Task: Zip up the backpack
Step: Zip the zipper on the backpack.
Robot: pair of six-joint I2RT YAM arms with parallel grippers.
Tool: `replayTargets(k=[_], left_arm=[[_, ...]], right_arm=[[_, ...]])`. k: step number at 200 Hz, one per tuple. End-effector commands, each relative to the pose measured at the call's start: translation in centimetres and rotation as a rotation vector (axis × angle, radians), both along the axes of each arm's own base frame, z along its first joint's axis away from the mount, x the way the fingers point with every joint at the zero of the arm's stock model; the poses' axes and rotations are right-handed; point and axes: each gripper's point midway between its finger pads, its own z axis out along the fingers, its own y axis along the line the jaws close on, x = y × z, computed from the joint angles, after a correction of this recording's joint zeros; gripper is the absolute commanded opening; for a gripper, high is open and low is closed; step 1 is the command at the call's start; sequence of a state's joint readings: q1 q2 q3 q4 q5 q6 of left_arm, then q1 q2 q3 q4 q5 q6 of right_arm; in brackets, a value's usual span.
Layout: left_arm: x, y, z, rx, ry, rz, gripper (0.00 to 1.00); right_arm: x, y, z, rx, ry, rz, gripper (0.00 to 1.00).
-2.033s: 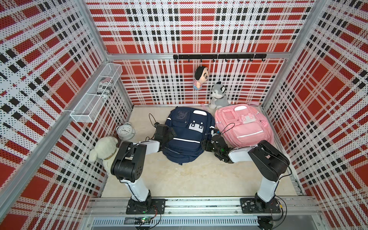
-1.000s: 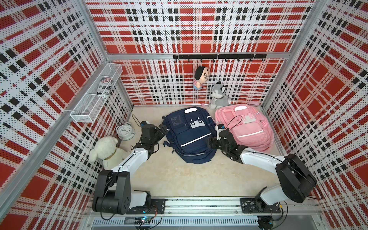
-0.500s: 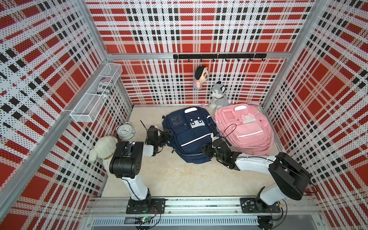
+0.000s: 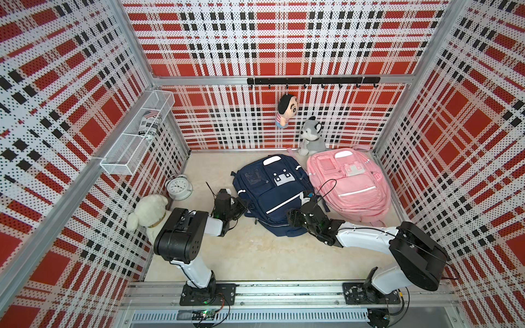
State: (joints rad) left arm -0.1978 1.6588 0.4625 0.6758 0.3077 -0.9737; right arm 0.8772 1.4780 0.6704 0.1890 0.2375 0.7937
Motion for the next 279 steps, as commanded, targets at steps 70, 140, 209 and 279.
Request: replayTargets(k=[70,140,209,279], left_arm=[[-3.8,-6.7,5.4,-0.099,-0.097,-0.152,0.00],[-6.1,-7.1,6.1,-0.101,-0.115,-0.191,0.00],[-7.4,-5.9,6.3,-0.082,-0.124,-0.199,0.00],[-7.4,-1.8,5.2,-0.038,-0.101,-0.125,0.00]], right_arm=[[-8.8,5.7,0.3,-0.089,0.018,-0.081,0.62],[-7.3,8.1,-2.7,-0.276,-0.001,-0.202,0.61],[-5.6,9.3,-1.6,-0.400,-0.087,-0.228,0.41],[-6.7,10.0,0.2,-0.362,-0.092,-0.029,0.04]])
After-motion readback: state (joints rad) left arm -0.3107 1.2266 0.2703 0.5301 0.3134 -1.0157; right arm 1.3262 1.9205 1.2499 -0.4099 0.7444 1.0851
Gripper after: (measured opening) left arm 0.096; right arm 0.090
